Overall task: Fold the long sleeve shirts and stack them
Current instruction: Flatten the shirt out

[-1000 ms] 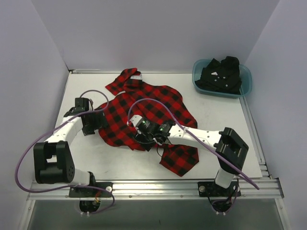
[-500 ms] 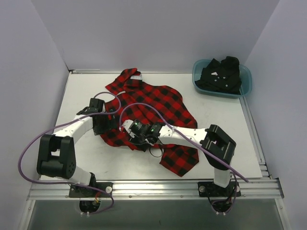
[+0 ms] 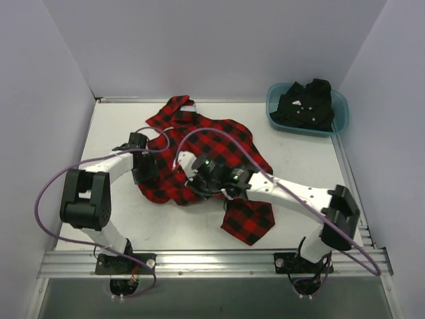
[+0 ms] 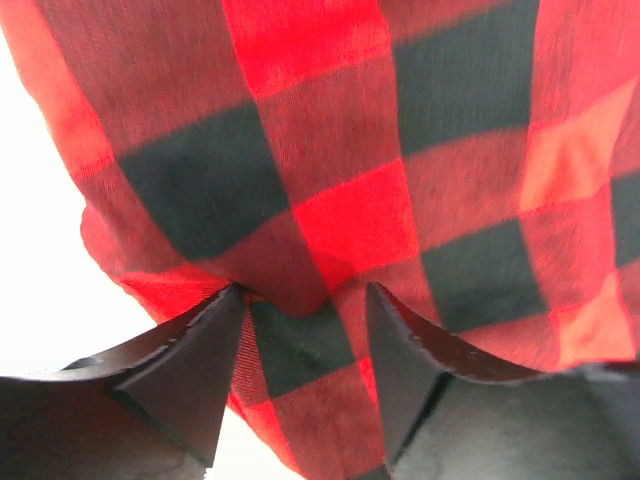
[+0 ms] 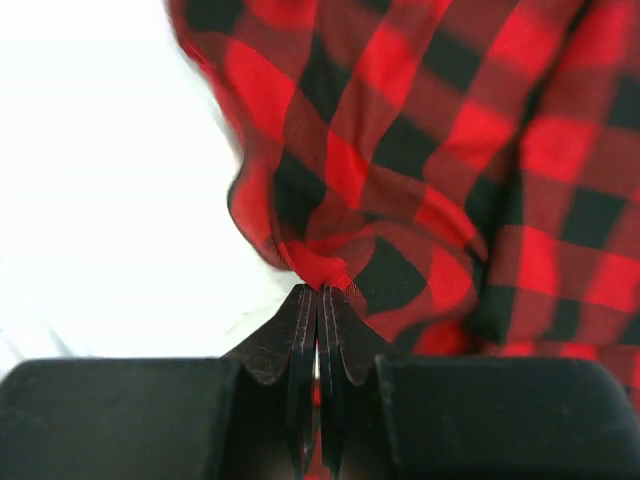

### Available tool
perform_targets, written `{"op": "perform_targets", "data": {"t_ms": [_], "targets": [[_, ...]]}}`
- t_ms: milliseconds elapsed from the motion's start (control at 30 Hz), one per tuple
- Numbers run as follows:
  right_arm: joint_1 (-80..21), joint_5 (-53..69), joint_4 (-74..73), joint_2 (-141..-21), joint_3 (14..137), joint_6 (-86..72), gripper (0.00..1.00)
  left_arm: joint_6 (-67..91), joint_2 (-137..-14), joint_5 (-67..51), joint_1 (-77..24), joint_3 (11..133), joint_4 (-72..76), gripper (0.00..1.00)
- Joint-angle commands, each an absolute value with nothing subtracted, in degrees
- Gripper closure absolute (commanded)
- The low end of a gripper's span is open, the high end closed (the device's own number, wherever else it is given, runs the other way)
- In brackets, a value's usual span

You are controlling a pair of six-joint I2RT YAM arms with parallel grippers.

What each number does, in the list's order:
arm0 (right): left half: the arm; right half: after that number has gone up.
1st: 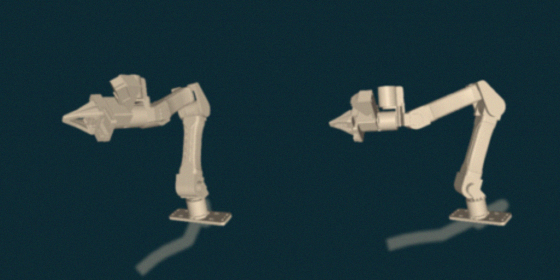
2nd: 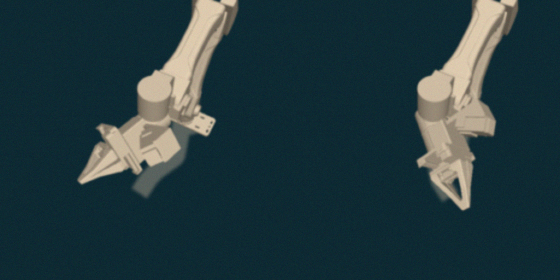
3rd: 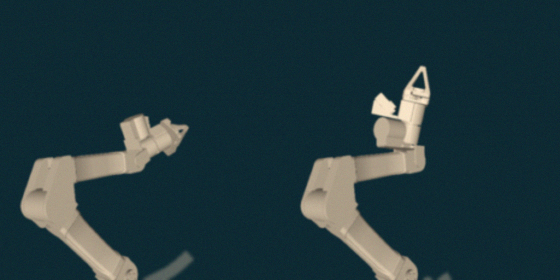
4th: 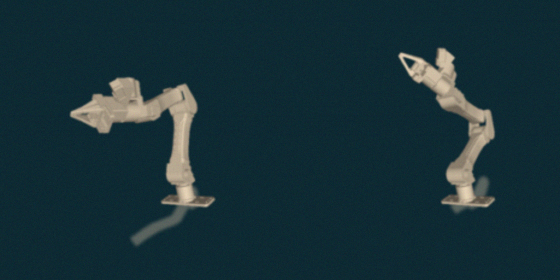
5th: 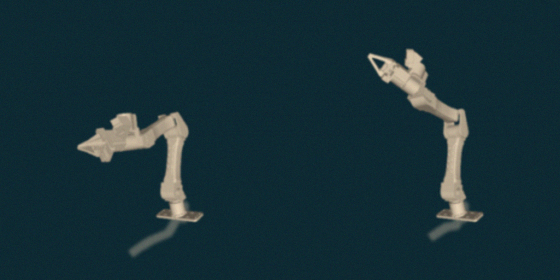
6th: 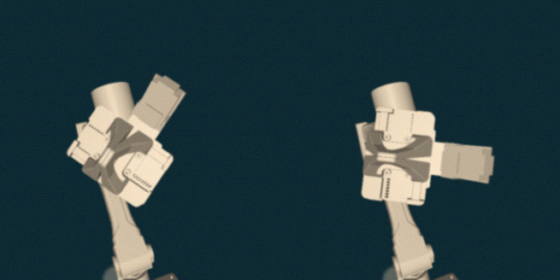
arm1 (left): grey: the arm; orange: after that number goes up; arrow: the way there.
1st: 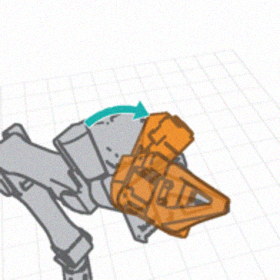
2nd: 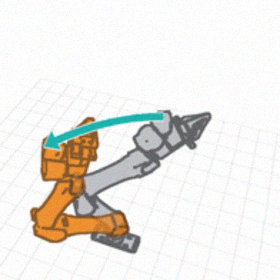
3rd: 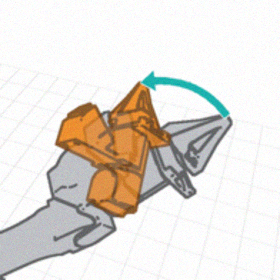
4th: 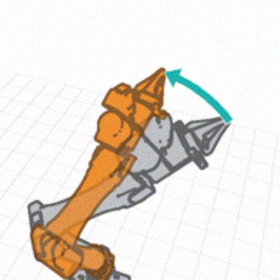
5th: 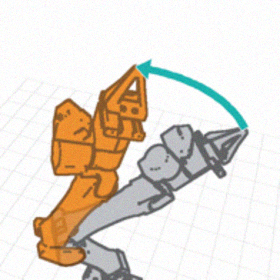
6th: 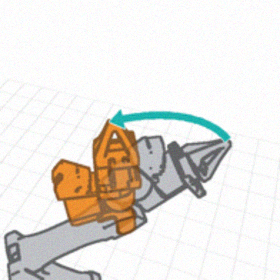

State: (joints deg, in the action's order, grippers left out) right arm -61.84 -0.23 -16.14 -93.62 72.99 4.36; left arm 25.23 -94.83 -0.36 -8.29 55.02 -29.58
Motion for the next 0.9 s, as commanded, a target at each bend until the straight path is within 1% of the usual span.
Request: {"op": "perform_targets", "data": {"t_ms": [0,100,200,300,333,367,400,433,500,533,567,600,633,667,700,733,767,800,867], "targets": [[-60.6,3.4,-17.6,-84.1,70.8,2.1,1.00,22.4,-99.2,1.9,-6.3,58.7,-29.2,0.40],[-60.1,7.9,-17.8,-80.4,68.2,0.4,1.00,21.4,-101.9,1.9,-5.5,61.8,-30.1,0.41],[-60.5,12.1,-20.2,-80.2,65.7,0.0,0.98,20.4,-102.3,1.2,-5.5,63.4,-30.6,0.41],[-62.0,15.5,-23.0,-81.8,63.5,-1.3,0.87,19.1,-99.4,1.5,-5.7,62.8,-30.6,0.36],[-63.2,16.2,-23.7,-82.4,62.3,-1.6,0.78,18.6,-97.0,1.9,-5.9,62.6,-30.6,0.35],[-63.6,16.4,-24.3,-82.5,62.0,-1.8,0.72,18.3,-95.6,2.8,-6.0,61.9,-30.7,0.32],[-64.0,16.3,-25.7,-82.6,61.7,-2.0,0.68,17.7,-94.1,3.5,-6.1,61.4,-30.6,0.30],[-64.2,16.3,-26.0,-82.0,61.4,-2.2,0.66,17.3,-92.8,4.4,-6.2,61.0,-30.7,0.29],[-64.2,14.7,-26.2,-80.7,61.0,-3.1,0.61,17.2,-88.4,5.5,-6.6,59.9,-30.6,0.22],[-63.7,12.9,-26.3,-79.3,60.8,-3.6,0.53,17.3,-86.9,5.8,-7.1,59.4,-30.8,0.19],[-61.8,11.0,-26.3,-78.7,60.8,-5.3,0.50,17.4,-84.0,6.1,-8.8,59.3,-31.2,0.17],[-60.3,7.9,-26.9,-78.1,60.8,-6.3,0.47,17.5,-82.5,6.7,-10.4,59.2,-31.6,0.11],[-58.2,6.7,-27.2,-77.2,60.8,-8.0,0.46,17.7,-80.0,7.4,-12.1,59.2,-32.1,0.10],[-52.7,5.6,-27.3,-76.5,60.2,-9.9,0.44,18.0,-79.0,8.3,-16.2,59.0,-32.6,0.08],[-50.0,4.2,-27.4,-75.7,59.5,-14.4,0.43,19.3,-78.2,8.3,-18.3,58.5,-32.7,0.06],[-46.6,2.0,-27.4,-74.0,58.8,-16.7,0.37,20.4,-77.7,8.2,-20.1,58.2,-32.6,0.06],[-43.4,1.2,-27.5,-73.0,57.8,-18.9,0.36,21.4,-77.4,7.7,-22.1,57.7,-32.3,0.06],[-36.2,1.4,-27.5,-71.9,55.1,-21.3,0.36,23.6,-77.5,7.6,-25.5,57.2,-32.2,0.06],[-29.7,4.8,-27.5,-68.3,52.0,-26.6,0.35,25.6,-78.7,6.9,-28.4,55.3,-30.3,0.06]]}}
